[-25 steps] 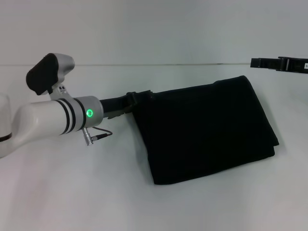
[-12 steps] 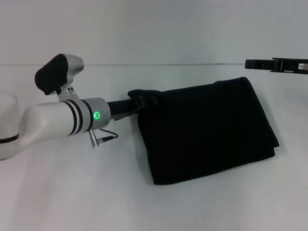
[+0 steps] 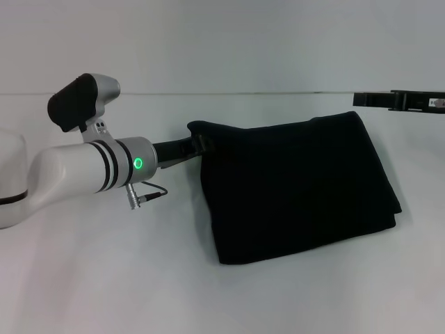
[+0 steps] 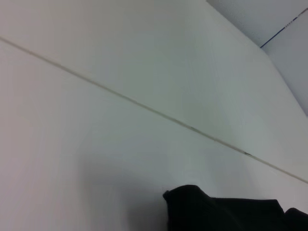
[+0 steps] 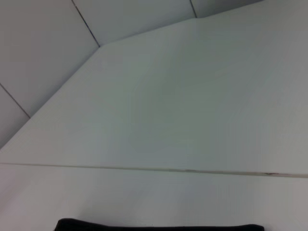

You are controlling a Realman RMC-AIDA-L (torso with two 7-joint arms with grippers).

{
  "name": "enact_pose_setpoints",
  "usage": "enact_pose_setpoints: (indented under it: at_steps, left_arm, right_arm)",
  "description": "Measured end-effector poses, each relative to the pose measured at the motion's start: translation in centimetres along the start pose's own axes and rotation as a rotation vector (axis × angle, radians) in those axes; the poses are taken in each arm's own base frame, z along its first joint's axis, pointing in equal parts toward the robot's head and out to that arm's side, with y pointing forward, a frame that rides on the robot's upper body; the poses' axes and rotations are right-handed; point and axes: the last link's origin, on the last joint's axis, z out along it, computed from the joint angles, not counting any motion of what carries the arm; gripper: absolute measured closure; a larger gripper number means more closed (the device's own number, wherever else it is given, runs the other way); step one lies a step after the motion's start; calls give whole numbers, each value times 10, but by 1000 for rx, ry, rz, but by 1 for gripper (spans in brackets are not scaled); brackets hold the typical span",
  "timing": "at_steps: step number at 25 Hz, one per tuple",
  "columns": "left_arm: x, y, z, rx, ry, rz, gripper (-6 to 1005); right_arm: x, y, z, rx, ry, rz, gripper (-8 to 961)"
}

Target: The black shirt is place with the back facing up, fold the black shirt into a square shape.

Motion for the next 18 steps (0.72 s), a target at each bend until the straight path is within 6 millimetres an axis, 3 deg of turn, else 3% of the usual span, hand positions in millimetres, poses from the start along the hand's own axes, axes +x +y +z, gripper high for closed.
enact_pose_setpoints:
  at_steps: [4,9,18]
  left_arm:
    - [3,-1,-1,4,9,7,839]
    - [10,5,0,-10,9,30,941]
    - [24,21,4,-34,-11,128,940]
  right_arm:
    - [1,-1,0,1,1,2,249]
    - [1,-1,-1,2,1,-1,248]
    - [5,2,2,-7,5,-6,247]
